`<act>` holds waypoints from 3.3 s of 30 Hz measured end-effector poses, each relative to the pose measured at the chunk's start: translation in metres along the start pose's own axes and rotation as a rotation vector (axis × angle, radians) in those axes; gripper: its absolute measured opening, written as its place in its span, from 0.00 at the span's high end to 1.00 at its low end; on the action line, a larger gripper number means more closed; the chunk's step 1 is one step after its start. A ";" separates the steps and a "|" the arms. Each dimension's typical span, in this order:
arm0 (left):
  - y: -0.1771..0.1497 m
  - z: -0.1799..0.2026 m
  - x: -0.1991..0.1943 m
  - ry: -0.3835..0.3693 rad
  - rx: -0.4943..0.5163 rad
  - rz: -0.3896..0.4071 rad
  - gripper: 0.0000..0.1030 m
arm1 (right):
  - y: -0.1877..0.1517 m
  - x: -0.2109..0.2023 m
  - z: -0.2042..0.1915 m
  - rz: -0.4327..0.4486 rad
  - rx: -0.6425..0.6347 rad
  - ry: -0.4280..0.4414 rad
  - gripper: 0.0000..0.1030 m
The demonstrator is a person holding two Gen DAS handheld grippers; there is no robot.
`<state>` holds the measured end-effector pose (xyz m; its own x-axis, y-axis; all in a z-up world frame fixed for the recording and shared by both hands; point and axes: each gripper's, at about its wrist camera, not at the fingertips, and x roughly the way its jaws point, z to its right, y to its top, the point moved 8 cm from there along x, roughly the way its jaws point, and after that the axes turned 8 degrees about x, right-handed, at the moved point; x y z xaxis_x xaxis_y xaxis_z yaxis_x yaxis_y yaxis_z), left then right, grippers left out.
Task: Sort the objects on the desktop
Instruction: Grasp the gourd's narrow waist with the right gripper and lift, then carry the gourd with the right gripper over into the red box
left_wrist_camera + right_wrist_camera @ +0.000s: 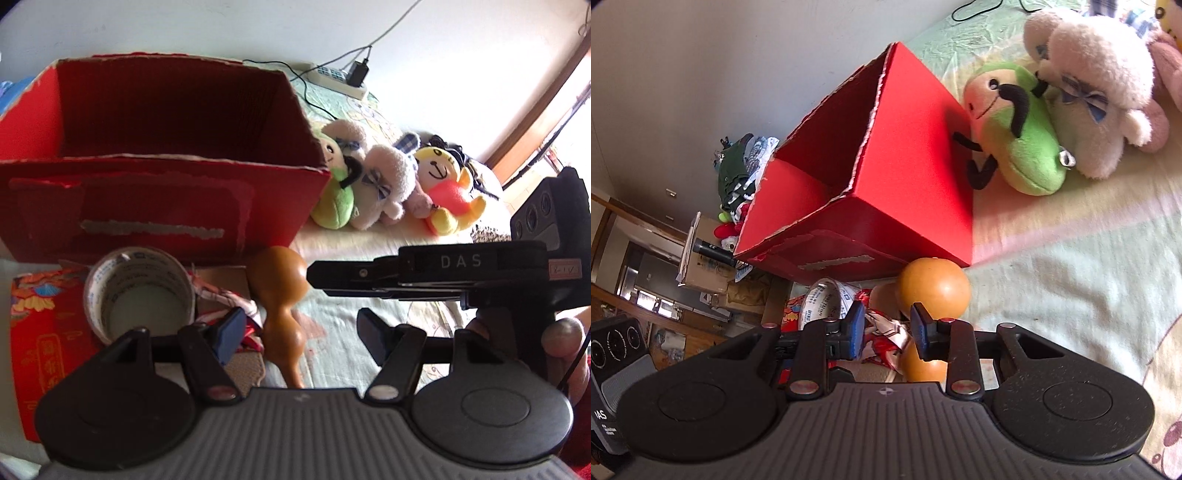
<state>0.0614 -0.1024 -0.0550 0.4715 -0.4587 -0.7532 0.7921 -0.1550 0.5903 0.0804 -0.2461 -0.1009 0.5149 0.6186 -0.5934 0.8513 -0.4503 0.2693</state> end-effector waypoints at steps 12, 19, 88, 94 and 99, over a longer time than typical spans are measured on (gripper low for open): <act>0.007 -0.067 -0.033 0.116 -0.174 0.088 0.43 | -0.003 0.035 -0.042 -0.017 -0.200 -0.009 0.76; 0.007 -0.045 -0.024 -0.001 -0.083 0.052 0.43 | -0.003 0.021 -0.017 0.017 -0.134 -0.098 0.75; 0.111 0.076 -0.029 -0.168 0.390 0.122 0.51 | 0.068 -0.085 -0.075 0.278 -0.031 0.020 0.68; 0.156 0.021 -0.040 -0.136 0.377 0.147 0.51 | 0.108 -0.039 -0.117 0.249 -0.075 0.022 0.69; 0.168 -0.025 -0.025 -0.095 0.370 0.114 0.51 | 0.127 0.012 -0.130 0.192 -0.079 -0.003 0.69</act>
<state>0.1925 -0.0946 0.0561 0.4963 -0.5676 -0.6570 0.5359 -0.3951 0.7461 0.2081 -0.2118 0.0248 0.6681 0.5248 -0.5276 0.7431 -0.5078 0.4359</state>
